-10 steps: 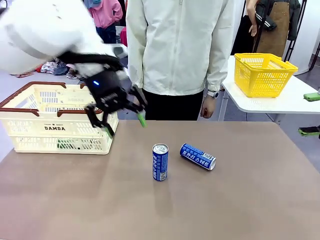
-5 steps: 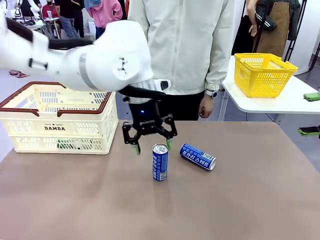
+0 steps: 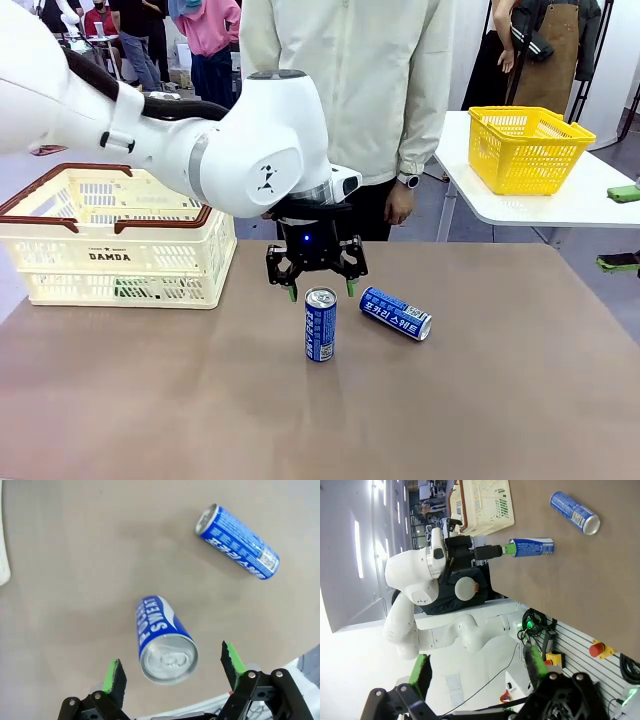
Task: Place the drinks into the Shopping basket.
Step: Pick up one drink and place it into the Shopping basket.
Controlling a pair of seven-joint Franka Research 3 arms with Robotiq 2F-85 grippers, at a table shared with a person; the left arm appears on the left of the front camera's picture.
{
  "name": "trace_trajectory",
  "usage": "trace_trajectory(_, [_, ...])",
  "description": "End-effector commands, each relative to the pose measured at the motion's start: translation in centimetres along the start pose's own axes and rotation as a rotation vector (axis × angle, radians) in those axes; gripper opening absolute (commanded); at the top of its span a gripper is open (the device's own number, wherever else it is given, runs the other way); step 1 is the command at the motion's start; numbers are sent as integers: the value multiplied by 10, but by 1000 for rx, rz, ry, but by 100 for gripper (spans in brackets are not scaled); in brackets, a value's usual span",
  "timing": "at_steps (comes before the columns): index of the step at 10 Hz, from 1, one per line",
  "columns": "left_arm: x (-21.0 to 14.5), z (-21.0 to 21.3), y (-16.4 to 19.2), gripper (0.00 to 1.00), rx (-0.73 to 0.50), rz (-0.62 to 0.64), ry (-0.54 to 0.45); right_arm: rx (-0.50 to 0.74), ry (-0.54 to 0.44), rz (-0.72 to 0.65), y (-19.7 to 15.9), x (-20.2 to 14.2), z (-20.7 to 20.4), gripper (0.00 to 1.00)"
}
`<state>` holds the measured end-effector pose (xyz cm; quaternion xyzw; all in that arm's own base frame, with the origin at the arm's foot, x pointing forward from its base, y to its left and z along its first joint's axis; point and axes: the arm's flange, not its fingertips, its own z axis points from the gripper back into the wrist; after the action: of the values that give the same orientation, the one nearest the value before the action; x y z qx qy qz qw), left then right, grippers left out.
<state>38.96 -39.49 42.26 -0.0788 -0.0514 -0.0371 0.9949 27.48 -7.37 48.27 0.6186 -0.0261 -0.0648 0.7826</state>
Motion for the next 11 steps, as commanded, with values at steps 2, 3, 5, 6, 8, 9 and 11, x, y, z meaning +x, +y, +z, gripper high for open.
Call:
trace_trajectory(2, [3,-14,-2,100,50,35,-37,7,5,-2,4,0,2,100])
trace_trajectory(3, [1,-21,-1,100,64,36,-19,7,5,-2,4,0,2,100])
trace_trajectory(5, [-3,-33,0,100,76,27,18,7,5,-2,4,0,2,100])
trace_trajectory(6, [-5,-37,-1,100,80,19,26,7,5,-2,4,0,2,100])
trace_trajectory(8, [-10,-46,-4,100,105,-6,41,7,5,-2,4,0,2,100])
trace_trajectory(9, [-10,-47,-4,100,111,-12,32,7,5,-2,4,0,2,100])
trace_trajectory(11, [-10,-47,-3,66,121,-30,10,7,5,-2,4,0,2,100])
